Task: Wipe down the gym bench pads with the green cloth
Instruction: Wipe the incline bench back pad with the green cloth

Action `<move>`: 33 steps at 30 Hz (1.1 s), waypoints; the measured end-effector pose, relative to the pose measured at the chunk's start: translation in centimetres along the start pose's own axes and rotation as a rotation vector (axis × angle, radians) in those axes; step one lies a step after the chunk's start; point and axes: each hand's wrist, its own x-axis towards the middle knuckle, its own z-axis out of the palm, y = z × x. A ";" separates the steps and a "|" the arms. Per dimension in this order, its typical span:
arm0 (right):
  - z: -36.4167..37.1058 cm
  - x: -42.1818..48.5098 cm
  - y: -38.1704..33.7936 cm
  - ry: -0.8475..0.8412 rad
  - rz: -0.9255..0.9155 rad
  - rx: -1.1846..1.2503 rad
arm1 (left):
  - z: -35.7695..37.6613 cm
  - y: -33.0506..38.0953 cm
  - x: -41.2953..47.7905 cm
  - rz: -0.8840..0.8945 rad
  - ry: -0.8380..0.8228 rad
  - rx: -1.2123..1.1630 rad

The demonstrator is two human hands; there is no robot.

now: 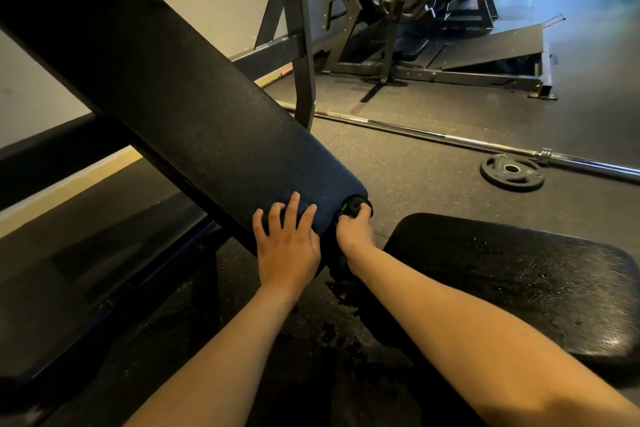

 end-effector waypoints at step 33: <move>-0.3 0.4 -1.3 -0.132 -0.507 -0.633 | 0.5 -0.2 0.2 -0.016 -0.048 -0.015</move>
